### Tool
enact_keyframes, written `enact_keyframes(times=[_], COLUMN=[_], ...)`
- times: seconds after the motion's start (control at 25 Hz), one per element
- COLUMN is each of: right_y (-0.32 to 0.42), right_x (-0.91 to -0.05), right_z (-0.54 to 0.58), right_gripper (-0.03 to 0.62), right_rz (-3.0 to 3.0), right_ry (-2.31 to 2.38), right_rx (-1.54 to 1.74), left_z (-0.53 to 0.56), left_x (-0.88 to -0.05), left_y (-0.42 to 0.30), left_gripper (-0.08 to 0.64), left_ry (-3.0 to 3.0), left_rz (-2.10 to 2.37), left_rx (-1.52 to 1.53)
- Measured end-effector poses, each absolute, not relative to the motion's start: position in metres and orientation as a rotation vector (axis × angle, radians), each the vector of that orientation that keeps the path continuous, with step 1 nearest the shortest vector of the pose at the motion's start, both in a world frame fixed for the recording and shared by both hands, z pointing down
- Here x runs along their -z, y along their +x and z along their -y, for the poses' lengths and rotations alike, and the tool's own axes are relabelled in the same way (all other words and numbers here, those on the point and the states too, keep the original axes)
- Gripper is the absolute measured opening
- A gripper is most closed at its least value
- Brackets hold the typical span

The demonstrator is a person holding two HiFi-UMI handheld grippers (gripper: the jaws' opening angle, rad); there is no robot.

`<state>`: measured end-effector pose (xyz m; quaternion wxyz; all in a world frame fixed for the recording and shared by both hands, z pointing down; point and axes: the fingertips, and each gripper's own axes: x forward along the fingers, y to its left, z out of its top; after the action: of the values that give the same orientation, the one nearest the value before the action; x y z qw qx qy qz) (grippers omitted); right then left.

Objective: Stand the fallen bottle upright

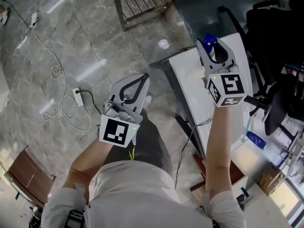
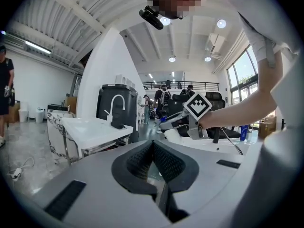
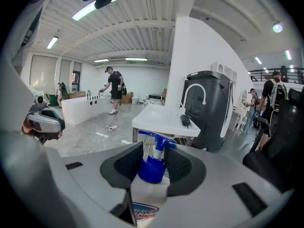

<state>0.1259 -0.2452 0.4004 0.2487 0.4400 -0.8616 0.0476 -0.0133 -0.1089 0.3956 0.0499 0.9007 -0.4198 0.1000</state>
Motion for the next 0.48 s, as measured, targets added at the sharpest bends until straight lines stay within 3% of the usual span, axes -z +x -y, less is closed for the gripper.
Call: enact_keyframes(times=[0.48], right_y=[0.149], right_x=[-0.379], right_z=[0.232], right_gripper=[0.153], right_rz=[2.491], right_ry=[1.392], right_rx=[-0.051], left_z=[0.103], left_x=[-0.407], left_y=[0.003], left_gripper=[0.017], left_ry=[2.761], left_rz=[1.237], left_rx=[-0.383])
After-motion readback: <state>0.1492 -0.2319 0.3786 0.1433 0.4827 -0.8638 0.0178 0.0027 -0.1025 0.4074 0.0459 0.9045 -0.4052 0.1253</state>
